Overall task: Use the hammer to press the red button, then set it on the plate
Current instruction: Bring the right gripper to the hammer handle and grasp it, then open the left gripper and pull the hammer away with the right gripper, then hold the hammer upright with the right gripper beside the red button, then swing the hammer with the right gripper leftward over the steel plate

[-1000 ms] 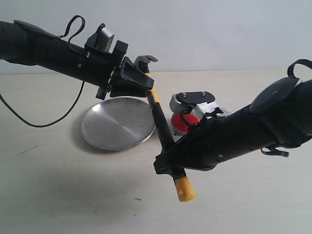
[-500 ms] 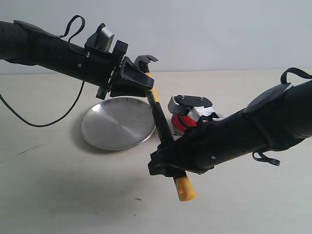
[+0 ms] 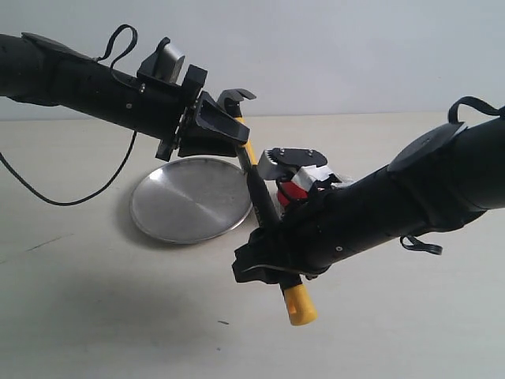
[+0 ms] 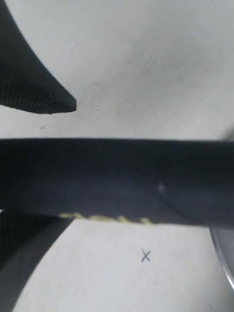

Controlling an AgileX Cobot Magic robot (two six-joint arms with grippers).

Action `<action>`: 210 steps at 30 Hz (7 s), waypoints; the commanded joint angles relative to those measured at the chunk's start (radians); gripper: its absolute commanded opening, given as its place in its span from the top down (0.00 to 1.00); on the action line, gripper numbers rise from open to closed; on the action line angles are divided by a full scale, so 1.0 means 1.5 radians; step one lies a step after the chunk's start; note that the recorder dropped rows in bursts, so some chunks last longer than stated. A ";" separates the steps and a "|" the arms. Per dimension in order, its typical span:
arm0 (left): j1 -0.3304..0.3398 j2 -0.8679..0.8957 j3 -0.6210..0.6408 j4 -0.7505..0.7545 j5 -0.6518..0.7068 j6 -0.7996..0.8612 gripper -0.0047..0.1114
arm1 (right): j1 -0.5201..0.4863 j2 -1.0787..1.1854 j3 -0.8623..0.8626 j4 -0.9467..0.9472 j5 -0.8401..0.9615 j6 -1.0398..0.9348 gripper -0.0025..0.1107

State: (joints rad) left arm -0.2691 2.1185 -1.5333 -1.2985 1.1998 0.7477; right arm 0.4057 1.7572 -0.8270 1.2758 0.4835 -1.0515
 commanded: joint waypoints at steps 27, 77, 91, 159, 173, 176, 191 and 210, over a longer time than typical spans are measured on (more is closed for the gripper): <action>-0.002 -0.018 -0.002 -0.025 0.014 0.020 0.52 | 0.001 -0.004 -0.007 -0.133 -0.022 0.104 0.98; 0.056 -0.842 0.657 0.056 -0.508 0.142 0.96 | -0.100 -0.426 0.055 -0.809 0.133 0.720 0.98; 0.056 -1.336 0.899 0.203 -0.591 -0.073 0.96 | -0.102 -0.424 0.055 -0.830 0.227 0.722 0.98; 0.056 -1.388 1.022 0.214 -0.793 -0.095 0.96 | -0.100 -0.360 -0.134 -0.804 0.209 0.646 0.98; 0.056 -1.388 1.022 0.216 -0.791 -0.095 0.96 | -0.100 -0.257 0.007 -0.715 0.126 0.627 0.98; 0.056 -1.388 1.022 0.216 -0.791 -0.095 0.96 | -0.100 -0.299 0.002 -0.583 0.088 0.555 0.98; 0.056 -1.388 1.022 0.216 -0.791 -0.095 0.96 | -0.035 -0.122 0.016 0.312 -0.013 -0.181 0.98; 0.056 -1.388 1.022 0.216 -0.791 -0.092 0.96 | 0.131 0.087 -0.201 0.312 -0.184 0.013 0.98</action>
State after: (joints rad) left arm -0.1844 0.0435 -0.0021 -0.9769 0.0085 0.6058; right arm 0.6035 1.8806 -1.0995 1.7587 0.2030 -1.0653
